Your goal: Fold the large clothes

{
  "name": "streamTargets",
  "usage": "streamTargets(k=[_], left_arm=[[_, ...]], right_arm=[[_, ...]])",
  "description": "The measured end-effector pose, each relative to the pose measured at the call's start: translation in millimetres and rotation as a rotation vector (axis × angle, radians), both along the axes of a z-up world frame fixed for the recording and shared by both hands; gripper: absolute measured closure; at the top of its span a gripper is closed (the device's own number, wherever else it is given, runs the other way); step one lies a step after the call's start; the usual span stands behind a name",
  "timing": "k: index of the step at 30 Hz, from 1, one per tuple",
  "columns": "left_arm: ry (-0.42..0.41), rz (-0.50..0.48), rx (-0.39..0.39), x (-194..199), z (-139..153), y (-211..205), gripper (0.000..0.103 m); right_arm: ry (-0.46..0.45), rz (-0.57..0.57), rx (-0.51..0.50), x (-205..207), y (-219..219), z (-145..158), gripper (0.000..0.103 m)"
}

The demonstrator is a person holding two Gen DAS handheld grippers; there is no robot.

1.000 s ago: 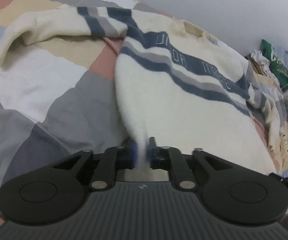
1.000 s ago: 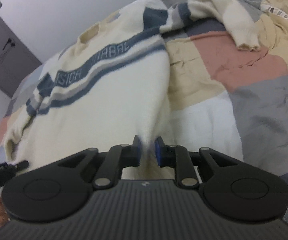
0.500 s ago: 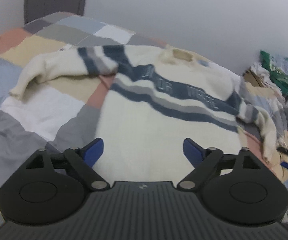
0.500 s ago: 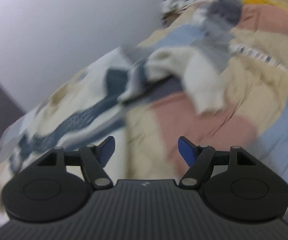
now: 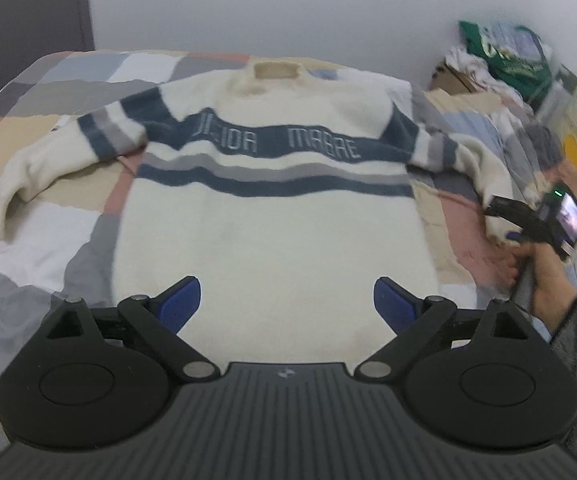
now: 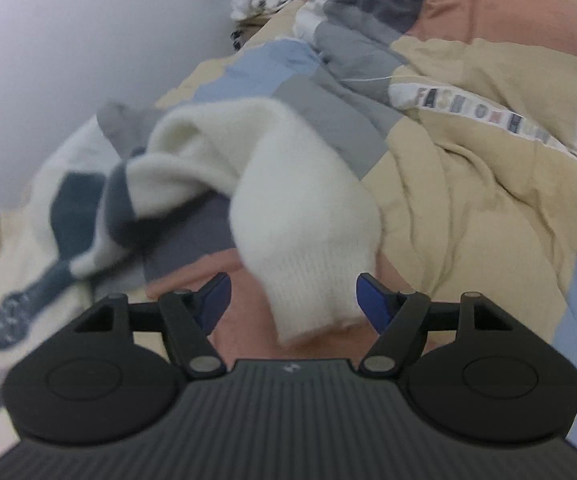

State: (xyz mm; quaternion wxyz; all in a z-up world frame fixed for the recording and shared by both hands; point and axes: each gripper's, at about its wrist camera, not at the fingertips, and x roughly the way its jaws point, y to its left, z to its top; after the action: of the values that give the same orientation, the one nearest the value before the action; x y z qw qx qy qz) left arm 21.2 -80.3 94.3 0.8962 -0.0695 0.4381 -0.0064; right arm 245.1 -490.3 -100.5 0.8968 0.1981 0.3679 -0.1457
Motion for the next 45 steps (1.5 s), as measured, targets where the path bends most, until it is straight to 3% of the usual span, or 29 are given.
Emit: streamTargets(k=[6,8,11,14,16,25,28,30,33,38,43,45], left_arm=[[-0.005,-0.051,0.057,12.2,-0.1,-21.3,0.004],[0.039,-0.032,0.064,22.8,-6.8,-19.8,0.004],[0.033,-0.014,0.078,32.1,-14.1,-15.6,0.004],[0.091,-0.032,0.077,37.7,-30.9,-14.3,0.004],[0.139,-0.032,0.064,42.2,-42.1,-13.0,0.004],[0.116,-0.008,0.117,40.7,-49.6,-15.5,0.004],[0.152,-0.011,0.088,41.6,-52.5,-18.5,0.004],[0.12,-0.026,0.096,41.7,-48.1,-23.9,0.004],[0.064,-0.019,0.092,41.0,-48.3,-23.6,0.004],[0.032,0.041,0.056,63.5,-91.1,4.1,0.004],[0.054,0.067,0.11,104.0,-140.5,28.7,0.004],[0.093,0.048,0.056,117.7,-153.5,39.3,0.004]], right_arm=[[0.025,0.057,-0.19,20.5,19.8,-11.7,0.032],[0.027,0.068,-0.237,25.5,21.8,-17.4,0.032],[0.029,0.04,-0.219,30.7,14.3,-21.0,0.033],[0.028,0.03,-0.234,32.1,13.4,-22.6,0.034],[0.037,0.029,-0.249,33.9,12.6,-24.7,0.038],[0.052,0.002,-0.265,32.8,7.1,-25.6,0.065],[0.055,-0.003,-0.272,32.4,4.9,-24.7,0.075],[0.054,-0.006,-0.271,30.9,3.1,-24.0,0.084],[0.036,-0.017,-0.236,26.7,-4.5,-21.2,0.087],[-0.003,-0.037,-0.206,17.6,-11.8,-12.3,0.088],[-0.056,-0.06,-0.166,6.8,-17.7,11.9,0.088],[-0.067,-0.054,-0.166,1.9,-18.0,23.6,0.089]])
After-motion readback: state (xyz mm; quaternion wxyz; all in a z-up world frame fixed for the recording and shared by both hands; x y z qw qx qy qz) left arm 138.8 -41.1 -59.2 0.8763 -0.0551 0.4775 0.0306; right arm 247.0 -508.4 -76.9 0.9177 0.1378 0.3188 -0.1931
